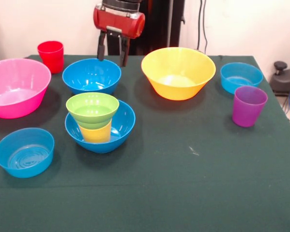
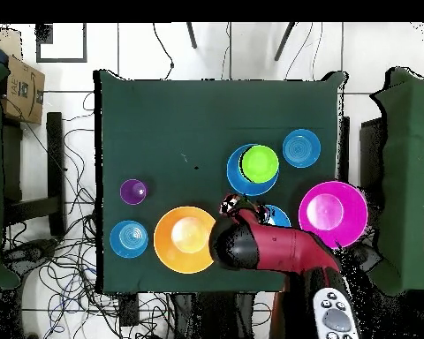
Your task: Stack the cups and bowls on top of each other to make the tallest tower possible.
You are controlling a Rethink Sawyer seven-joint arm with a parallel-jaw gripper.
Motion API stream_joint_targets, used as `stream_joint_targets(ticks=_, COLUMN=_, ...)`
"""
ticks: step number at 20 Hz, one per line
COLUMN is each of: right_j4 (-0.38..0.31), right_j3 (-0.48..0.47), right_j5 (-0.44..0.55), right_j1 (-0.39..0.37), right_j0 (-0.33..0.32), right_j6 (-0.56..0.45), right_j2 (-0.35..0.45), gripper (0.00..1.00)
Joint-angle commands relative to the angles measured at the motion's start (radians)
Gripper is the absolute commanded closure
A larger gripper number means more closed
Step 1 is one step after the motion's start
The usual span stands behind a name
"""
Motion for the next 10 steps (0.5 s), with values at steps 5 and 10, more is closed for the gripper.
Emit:
stream_joint_targets(ticks=5, right_j4=0.011, right_j3=0.074, right_j5=0.283, right_j1=-0.007, right_j0=-0.254, right_j6=-0.163, right_j2=0.311, gripper=0.00)
stream_joint_targets(ticks=10, right_j4=-0.041, right_j3=0.094, right_j5=0.268, right_j1=0.027, right_j0=-0.287, right_j6=-0.139, right_j2=0.340, gripper=0.00)
